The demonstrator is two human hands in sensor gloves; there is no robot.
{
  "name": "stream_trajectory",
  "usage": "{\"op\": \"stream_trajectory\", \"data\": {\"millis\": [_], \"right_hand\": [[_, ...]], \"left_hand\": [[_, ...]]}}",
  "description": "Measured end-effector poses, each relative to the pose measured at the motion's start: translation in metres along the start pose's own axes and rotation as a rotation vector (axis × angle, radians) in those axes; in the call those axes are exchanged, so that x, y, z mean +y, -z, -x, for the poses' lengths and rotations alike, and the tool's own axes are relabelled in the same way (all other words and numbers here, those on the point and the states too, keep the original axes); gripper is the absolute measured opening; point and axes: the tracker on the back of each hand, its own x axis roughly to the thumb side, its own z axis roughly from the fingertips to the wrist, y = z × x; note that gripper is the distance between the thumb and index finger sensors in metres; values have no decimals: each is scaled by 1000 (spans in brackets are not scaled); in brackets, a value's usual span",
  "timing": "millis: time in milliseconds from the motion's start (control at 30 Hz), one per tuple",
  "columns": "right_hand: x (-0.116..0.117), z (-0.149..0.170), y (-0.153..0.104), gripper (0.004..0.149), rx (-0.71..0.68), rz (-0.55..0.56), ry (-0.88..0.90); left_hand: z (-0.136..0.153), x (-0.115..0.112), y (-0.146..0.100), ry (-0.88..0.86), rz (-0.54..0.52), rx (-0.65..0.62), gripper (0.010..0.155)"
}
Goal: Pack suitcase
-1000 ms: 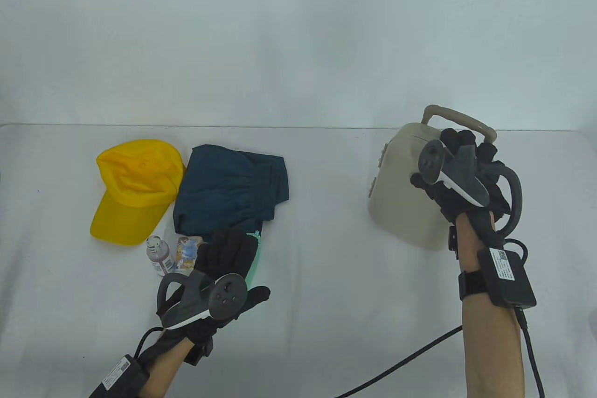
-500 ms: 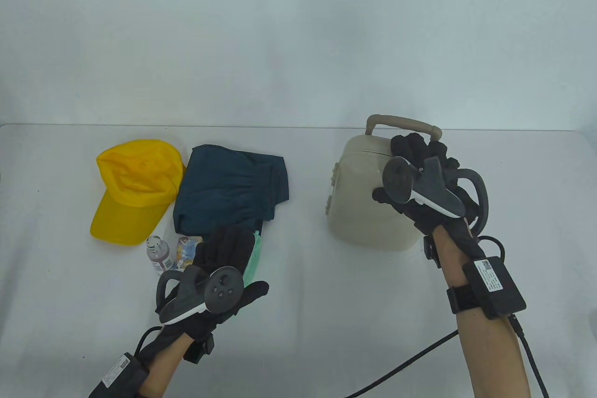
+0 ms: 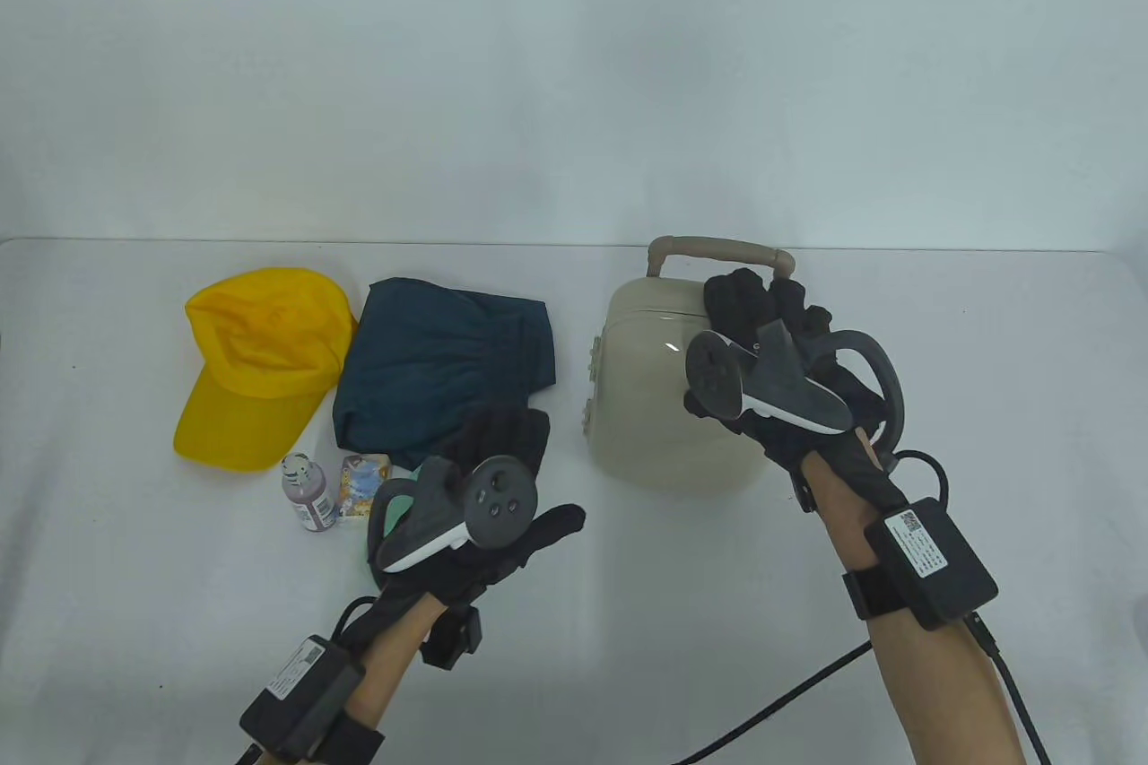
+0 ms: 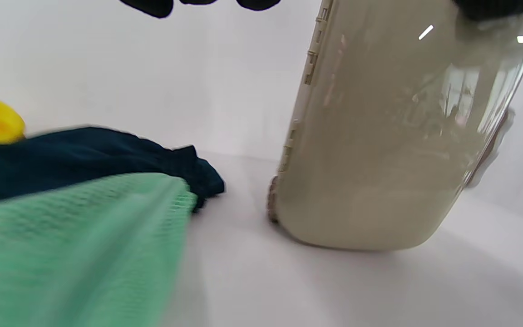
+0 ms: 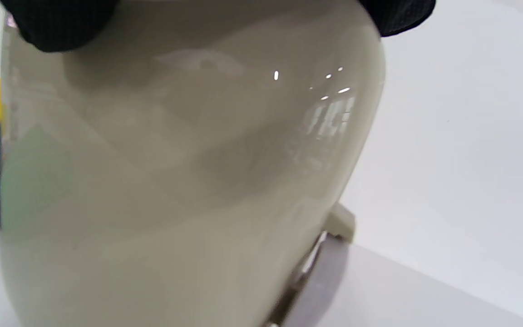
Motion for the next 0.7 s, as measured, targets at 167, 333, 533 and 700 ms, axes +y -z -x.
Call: {"op": "stream_trajectory", "data": {"millis": [167, 333, 533, 700], "right_hand": [[-4, -2, 2, 103, 47, -49, -153], [-3, -1, 4, 104, 55, -94, -165], [1, 4, 8, 106, 37, -125, -99], [4, 7, 9, 109, 22, -118, -93]], "left_hand": [[-21, -5, 32, -223, 20, 74, 100], [-19, -29, 53, -328, 41, 169, 108], [4, -67, 74, -541, 109, 268, 113], [11, -92, 94, -562, 152, 275, 115]]}}
